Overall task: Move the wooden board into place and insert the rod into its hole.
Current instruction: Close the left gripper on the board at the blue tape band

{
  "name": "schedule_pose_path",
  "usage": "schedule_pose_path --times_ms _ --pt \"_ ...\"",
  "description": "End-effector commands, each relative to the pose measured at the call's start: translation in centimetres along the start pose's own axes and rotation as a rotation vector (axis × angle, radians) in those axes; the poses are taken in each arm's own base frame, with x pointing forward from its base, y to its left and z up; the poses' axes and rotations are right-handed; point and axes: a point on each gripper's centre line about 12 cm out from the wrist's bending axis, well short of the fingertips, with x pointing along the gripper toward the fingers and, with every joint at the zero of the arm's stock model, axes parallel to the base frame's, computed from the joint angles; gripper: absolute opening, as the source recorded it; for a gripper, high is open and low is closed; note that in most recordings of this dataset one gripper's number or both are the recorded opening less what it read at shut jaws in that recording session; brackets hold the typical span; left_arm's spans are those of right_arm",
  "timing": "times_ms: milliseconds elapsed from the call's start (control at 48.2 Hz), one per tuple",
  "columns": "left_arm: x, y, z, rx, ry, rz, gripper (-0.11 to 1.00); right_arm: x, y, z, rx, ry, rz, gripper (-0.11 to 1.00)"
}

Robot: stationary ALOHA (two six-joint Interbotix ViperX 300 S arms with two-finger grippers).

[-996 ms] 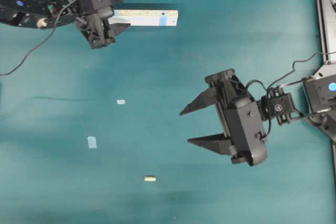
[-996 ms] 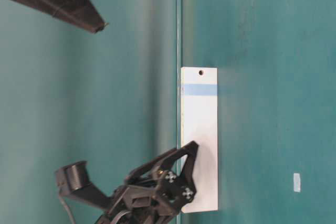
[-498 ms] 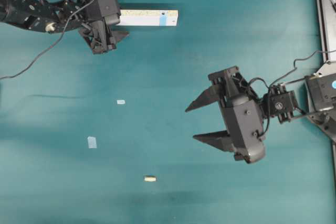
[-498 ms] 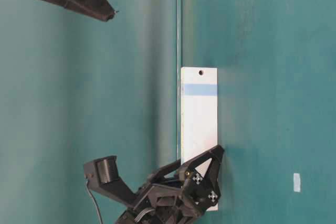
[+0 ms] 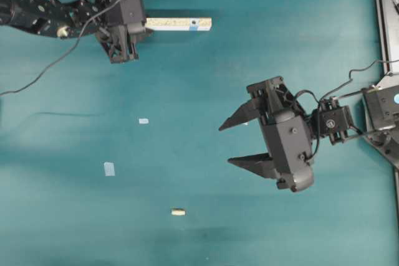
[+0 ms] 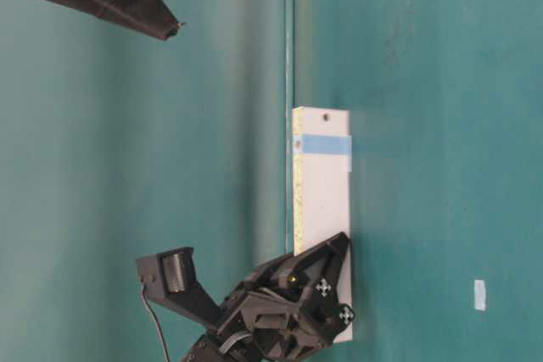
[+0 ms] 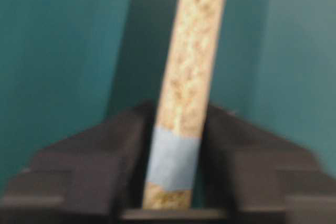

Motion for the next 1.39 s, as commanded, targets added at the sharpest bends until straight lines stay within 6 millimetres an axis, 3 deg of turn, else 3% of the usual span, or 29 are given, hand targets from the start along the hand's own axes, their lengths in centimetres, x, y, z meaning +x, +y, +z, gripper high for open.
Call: schedule_pose_path --times_ms 0,249,477,643,975,1162,1369 --pt "-0.2 0.3 -0.1 -0.017 0.004 0.006 0.22 -0.7 -0.1 1.7 0.002 -0.047 -0.003 0.81" --pt "-0.6 1.0 -0.3 -0.03 0.006 0.018 0.22 -0.8 -0.2 1.6 0.001 -0.018 -0.005 0.81" --pt "-2.5 1.6 2.9 -0.028 -0.057 0.028 0.22 -0.9 -0.2 1.8 -0.016 -0.024 -0.009 0.81" --pt "-4.0 0.6 5.6 -0.042 -0.098 -0.004 0.22 -1.1 -0.3 2.0 -0.03 -0.021 -0.014 0.81" --pt "-3.2 -5.6 9.2 -0.081 -0.147 -0.134 0.22 -1.4 -0.6 1.6 -0.054 0.02 -0.028 0.81" --pt "-1.2 -10.1 11.0 -0.059 -0.157 -0.212 0.22 -1.4 -0.6 1.6 -0.054 0.028 -0.029 0.81" --pt "1.0 -13.6 13.0 -0.07 -0.175 -0.265 0.22 -1.5 -0.6 1.6 -0.054 0.026 -0.029 0.81"
